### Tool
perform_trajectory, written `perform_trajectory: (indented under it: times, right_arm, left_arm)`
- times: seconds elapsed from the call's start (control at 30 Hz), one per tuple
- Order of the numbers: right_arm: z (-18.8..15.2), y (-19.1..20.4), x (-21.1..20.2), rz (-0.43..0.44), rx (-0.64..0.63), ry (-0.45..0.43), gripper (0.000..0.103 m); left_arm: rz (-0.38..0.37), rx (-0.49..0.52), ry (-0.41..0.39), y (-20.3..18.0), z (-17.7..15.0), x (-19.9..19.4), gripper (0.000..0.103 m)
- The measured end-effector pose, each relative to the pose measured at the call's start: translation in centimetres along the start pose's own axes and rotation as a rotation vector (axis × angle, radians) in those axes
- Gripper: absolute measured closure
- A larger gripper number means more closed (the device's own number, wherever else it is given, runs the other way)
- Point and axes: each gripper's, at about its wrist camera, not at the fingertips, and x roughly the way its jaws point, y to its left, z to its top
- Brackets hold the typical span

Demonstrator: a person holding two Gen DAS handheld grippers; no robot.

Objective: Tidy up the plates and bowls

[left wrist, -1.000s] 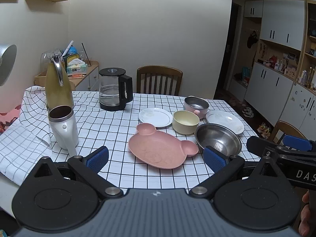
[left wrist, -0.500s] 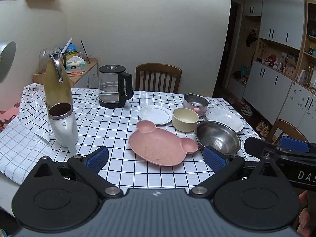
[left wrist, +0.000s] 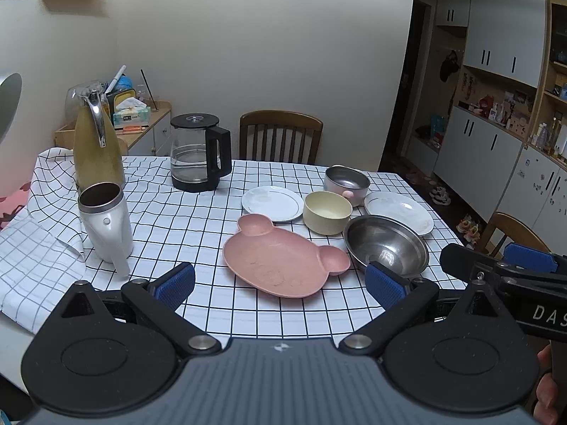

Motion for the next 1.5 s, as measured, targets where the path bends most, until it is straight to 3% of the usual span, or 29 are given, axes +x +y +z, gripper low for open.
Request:
perform_trajectory:
  times: [0.33, 1.03, 1.5]
  right_arm:
    - [0.4, -1.8, 1.2, 0.002, -0.005, 0.002, 0.0]
    - [3.8, -7.8, 6.3, 0.137, -0.052, 0.077, 0.0]
    - [4.5, -9.0, 6.7, 0.173, -0.082, 0.08, 0.0]
  left_arm:
    - [0.027, 0.004, 0.011, -1.8, 0.6, 1.9, 0.0]
    - [0.157, -0.068, 0.037, -6.7, 2.4, 5.5, 0.0]
    - [0.171, -0.075, 0.022, -7.5, 2.7, 5.5, 0.0]
